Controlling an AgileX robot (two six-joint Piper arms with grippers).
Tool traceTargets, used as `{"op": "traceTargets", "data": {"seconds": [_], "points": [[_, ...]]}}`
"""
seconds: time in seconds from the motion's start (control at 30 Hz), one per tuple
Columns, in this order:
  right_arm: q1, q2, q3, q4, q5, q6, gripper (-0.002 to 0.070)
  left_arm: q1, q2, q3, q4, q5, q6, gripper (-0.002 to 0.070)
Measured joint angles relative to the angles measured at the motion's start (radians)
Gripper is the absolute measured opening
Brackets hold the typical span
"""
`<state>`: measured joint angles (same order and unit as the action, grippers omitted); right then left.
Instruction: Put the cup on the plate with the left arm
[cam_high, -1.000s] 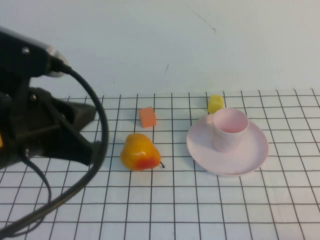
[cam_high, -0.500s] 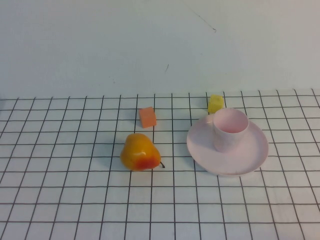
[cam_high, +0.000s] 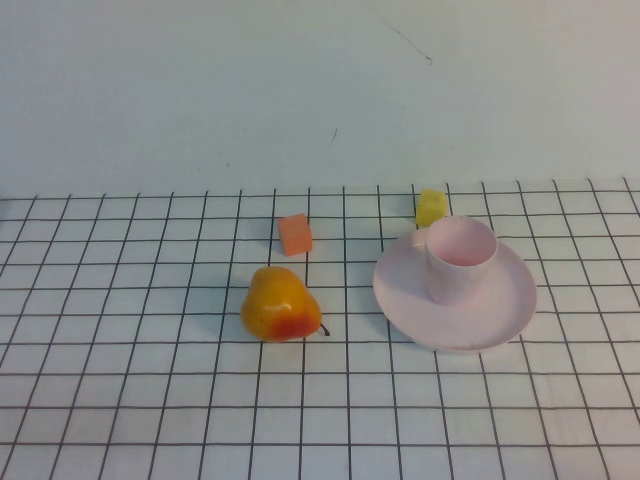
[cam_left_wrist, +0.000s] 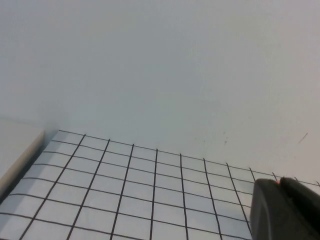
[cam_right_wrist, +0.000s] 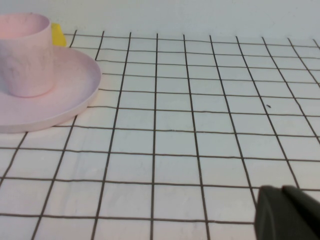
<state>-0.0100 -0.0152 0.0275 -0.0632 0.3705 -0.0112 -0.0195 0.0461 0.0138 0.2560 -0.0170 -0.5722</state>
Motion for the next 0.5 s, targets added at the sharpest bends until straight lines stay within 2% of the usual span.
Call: {"op": "traceTargets", "data": {"seconds": [0.33,0.5], "points": [[0.000,0.000,0.000,0.000,0.000,0.000,-0.0002,0.000,-0.002,0.014,0.016,-0.049,0.006,-0.0002],[0.000,0.000,0.000,0.000,0.000,0.000,-0.0002,0.000,-0.012,0.014,-0.084,-0.040,0.173,-0.0002]]}}
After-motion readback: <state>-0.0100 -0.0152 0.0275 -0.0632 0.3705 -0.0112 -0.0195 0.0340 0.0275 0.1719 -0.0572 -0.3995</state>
